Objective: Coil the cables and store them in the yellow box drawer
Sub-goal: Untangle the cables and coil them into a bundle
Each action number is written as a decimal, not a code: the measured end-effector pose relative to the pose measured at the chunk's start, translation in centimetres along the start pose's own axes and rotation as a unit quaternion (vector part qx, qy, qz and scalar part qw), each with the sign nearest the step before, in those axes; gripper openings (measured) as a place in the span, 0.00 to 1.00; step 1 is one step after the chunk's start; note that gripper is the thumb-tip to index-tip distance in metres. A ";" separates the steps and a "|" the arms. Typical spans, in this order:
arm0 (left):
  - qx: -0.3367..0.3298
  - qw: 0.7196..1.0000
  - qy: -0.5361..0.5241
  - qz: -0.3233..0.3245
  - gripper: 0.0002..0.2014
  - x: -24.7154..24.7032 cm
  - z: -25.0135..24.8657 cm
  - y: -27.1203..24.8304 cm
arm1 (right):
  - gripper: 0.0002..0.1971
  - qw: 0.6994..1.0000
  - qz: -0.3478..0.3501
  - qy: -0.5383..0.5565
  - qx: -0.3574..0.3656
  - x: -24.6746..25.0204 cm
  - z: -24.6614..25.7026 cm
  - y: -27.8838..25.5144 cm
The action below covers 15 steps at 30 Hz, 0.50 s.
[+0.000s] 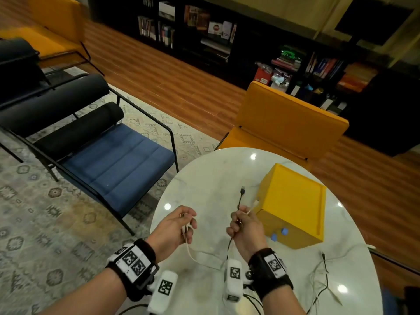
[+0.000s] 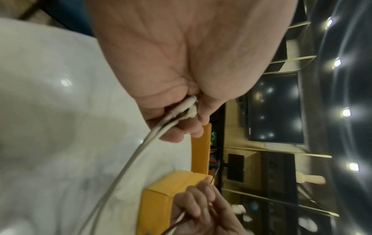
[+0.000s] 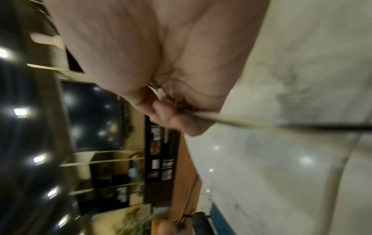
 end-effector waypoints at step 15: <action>-0.211 0.973 0.053 0.078 0.18 -18.0 -4.8 -6.9 | 0.10 0.815 0.103 -0.447 0.354 -0.6 11.7 -15.4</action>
Point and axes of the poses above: each hand's wrist, its own y-axis towards the middle knuckle, its own x-axis out of the back of the hand, z = x × y, the point moved 8 cm from there along y, towards the middle knuckle, and after that the axes turned 8 degrees about x, right-handed, at the moved point
